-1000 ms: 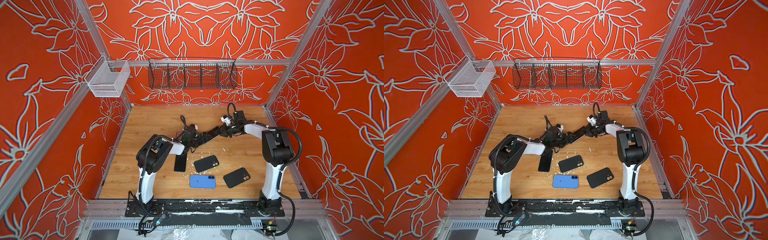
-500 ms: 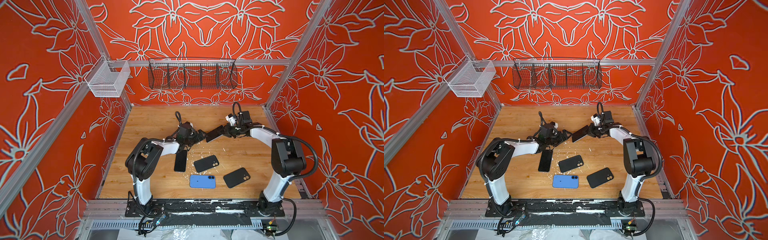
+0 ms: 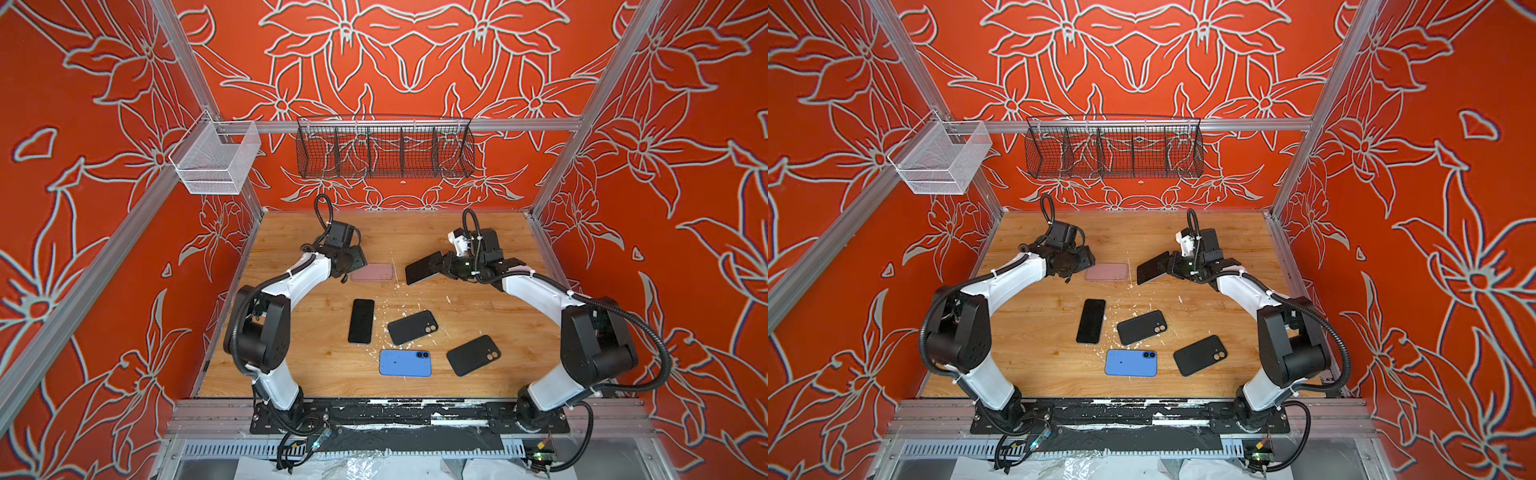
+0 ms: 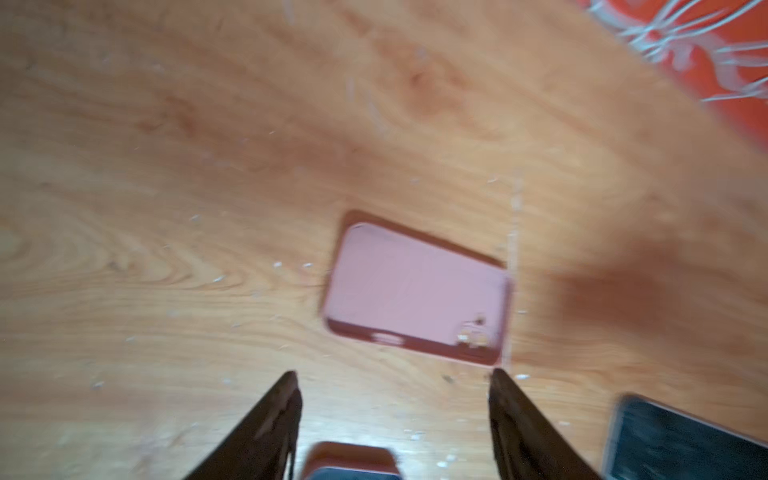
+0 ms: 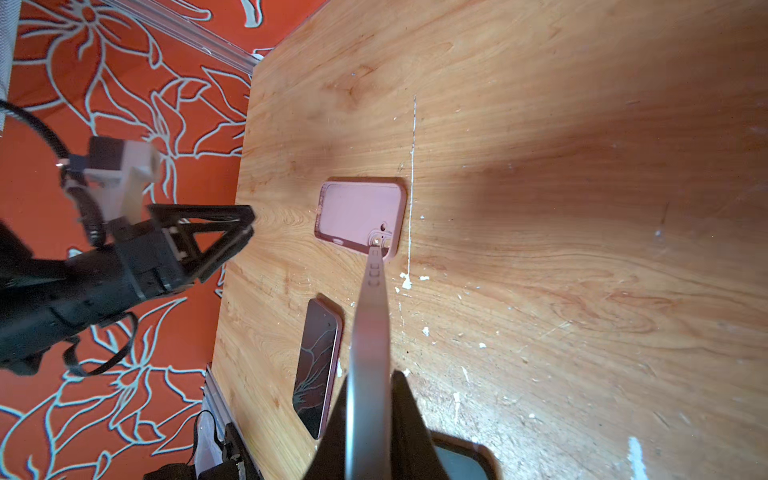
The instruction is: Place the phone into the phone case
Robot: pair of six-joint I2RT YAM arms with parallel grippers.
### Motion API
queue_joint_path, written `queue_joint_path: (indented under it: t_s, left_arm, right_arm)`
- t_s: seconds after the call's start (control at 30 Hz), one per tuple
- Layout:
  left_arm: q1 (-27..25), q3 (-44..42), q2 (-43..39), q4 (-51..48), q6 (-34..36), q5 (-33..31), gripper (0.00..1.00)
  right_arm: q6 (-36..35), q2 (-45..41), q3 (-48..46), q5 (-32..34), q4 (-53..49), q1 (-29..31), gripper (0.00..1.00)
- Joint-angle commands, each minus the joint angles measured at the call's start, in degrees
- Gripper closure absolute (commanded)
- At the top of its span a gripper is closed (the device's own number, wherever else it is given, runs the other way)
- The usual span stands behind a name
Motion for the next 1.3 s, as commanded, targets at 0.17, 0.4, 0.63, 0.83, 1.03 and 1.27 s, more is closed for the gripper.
queue_joint_path:
  t_s: [0.17, 0.4, 0.63, 0.83, 1.03, 1.27]
  left_arm:
    - [-0.1, 6.8, 10.4, -10.7, 4.5, -3.4, 0.37]
    - [0.0, 11.1, 15.4, -8.9, 5.5, -0.6, 0.41]
    - [1.4, 12.0, 17.9, -5.6, 6.9, 2.3, 0.41]
    - [4.0, 11.6, 19.1, -2.9, 9.2, 10.1, 0.33]
    - [4.1, 10.8, 19.5, -2.1, 9.4, 15.1, 0.30]
    - [4.1, 11.6, 20.2, -2.0, 8.0, 22.3, 0.31]
  right_arm:
    - [2.1, -2.5, -1.4, 0.2, 5.3, 1.2, 1.00]
    - [2.1, -2.5, -2.0, -0.4, 6.4, 1.2, 1.00]
    - [2.2, -1.4, -2.0, -1.1, 7.2, 1.2, 1.00]
    - [2.0, -0.2, -0.8, -1.3, 6.6, 1.2, 1.00]
    - [1.9, 0.8, 0.3, -1.3, 6.4, 1.2, 1.00]
    - [1.2, 0.5, 0.7, 0.0, 5.1, 1.2, 1.00]
